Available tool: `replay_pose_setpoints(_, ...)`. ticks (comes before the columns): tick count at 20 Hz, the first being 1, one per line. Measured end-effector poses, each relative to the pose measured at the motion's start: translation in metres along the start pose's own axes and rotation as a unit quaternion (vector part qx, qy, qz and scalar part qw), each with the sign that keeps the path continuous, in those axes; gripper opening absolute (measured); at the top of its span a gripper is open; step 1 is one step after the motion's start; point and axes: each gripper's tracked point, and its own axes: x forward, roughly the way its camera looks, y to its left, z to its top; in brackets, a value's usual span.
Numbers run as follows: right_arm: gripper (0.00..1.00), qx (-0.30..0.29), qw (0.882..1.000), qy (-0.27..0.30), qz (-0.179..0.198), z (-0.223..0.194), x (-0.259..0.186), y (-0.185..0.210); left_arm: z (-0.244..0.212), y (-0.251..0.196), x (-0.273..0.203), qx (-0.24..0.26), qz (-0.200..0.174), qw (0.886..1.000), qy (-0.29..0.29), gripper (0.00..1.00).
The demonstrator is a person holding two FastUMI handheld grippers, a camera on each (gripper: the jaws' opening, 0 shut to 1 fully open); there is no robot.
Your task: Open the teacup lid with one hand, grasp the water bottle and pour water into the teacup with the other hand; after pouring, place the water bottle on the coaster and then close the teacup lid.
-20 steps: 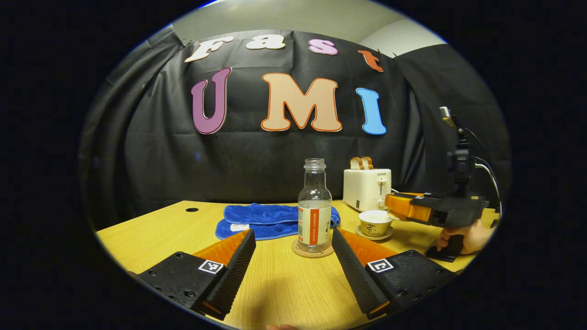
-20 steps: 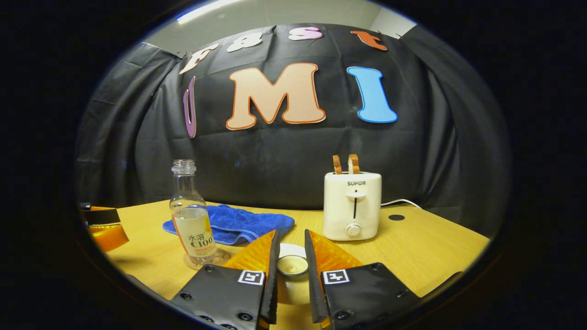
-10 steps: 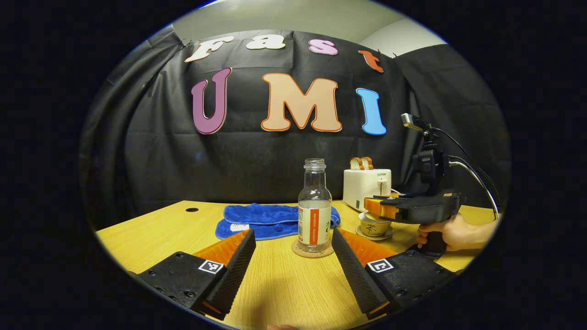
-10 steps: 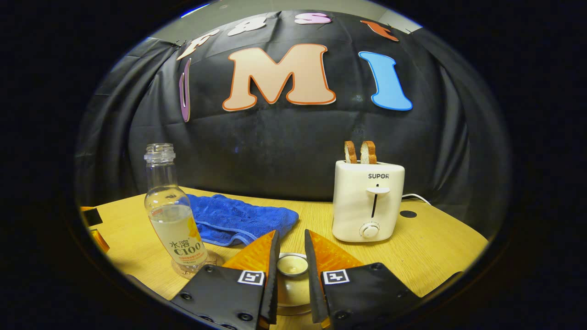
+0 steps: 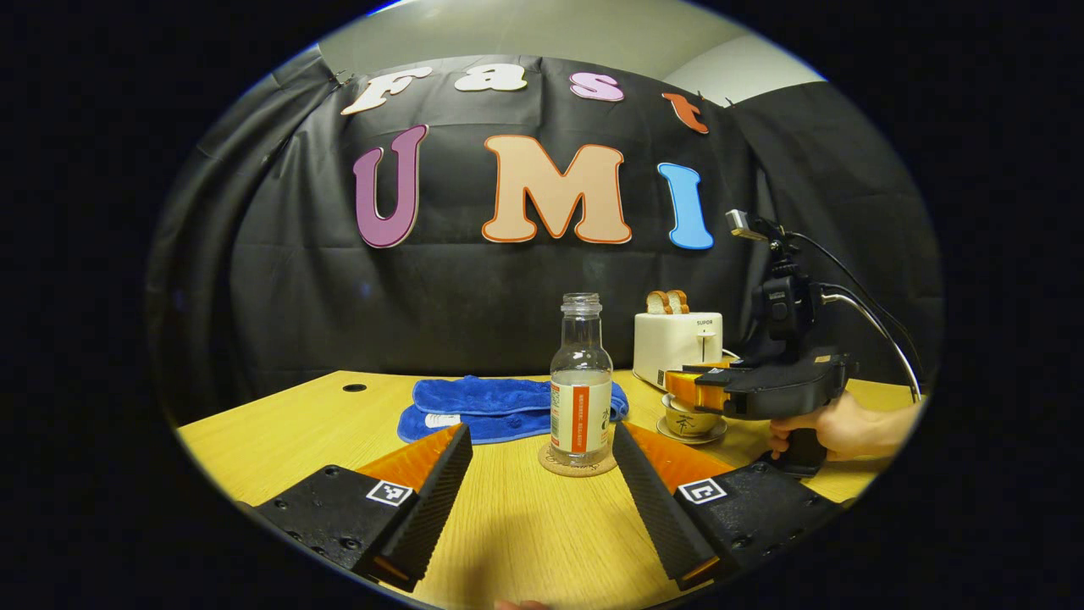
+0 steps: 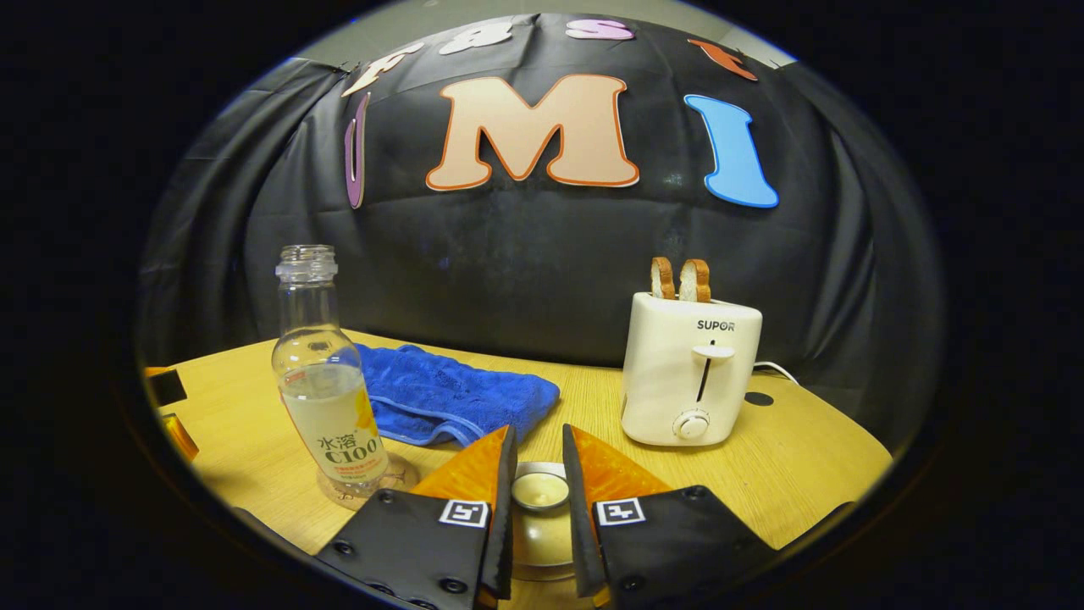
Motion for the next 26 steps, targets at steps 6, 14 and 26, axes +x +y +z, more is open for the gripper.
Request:
replay_pose_setpoints(6, 0.31, 0.001, 1.0, 0.009, 0.004, -0.003, 0.002, 0.001, 0.0, 0.001, 0.0, 0.0, 0.0, 1.0, 0.0, 1.0)
replay_pose_setpoints(14, 0.71, 0.006, 1.0, 0.01, 0.014, -0.003, 0.0, 0.002, 0.0, 0.001, -0.001, 0.0, -0.001, 1.0, 0.0, 0.98)
replay_pose_setpoints(26, 0.95, 0.035, 0.996, -0.075, -0.028, 0.015, -0.059, -0.001, -0.001, 0.005, -0.004, -0.001, 0.027, 1.0, 0.004, 0.98)
